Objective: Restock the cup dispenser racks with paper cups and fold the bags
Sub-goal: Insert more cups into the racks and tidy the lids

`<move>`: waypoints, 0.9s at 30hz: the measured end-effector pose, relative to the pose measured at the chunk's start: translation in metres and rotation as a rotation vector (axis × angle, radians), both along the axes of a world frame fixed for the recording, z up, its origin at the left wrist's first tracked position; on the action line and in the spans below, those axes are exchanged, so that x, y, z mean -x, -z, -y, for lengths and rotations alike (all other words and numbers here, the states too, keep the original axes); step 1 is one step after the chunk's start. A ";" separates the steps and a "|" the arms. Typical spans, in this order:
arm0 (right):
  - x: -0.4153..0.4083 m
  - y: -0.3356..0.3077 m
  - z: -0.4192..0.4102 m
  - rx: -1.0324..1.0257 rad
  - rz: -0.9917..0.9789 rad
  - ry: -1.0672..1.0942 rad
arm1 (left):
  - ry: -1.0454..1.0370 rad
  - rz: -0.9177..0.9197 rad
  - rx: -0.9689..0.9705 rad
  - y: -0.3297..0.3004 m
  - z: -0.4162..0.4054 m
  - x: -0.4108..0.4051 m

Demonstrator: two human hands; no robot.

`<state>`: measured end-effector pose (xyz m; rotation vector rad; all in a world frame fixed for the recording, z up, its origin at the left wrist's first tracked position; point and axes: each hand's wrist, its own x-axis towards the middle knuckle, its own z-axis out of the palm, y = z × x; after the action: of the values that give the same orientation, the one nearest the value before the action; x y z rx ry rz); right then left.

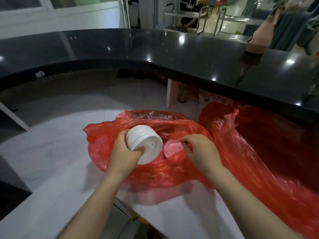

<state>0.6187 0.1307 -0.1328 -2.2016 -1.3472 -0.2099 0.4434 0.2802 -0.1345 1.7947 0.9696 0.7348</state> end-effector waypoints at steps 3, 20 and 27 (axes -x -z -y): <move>0.005 0.007 -0.022 0.186 0.295 -0.063 | -0.076 -0.015 -0.178 -0.008 0.000 0.003; -0.027 0.046 -0.024 0.481 -0.124 0.098 | -0.042 -0.071 -0.250 -0.017 -0.017 -0.005; -0.012 0.012 -0.012 0.050 -0.379 -0.039 | -0.036 -0.073 -0.139 -0.011 -0.019 -0.017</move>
<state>0.6302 0.1430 -0.1444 -2.1169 -1.1900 0.2479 0.4607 0.2990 -0.1235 1.9411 1.0223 0.7802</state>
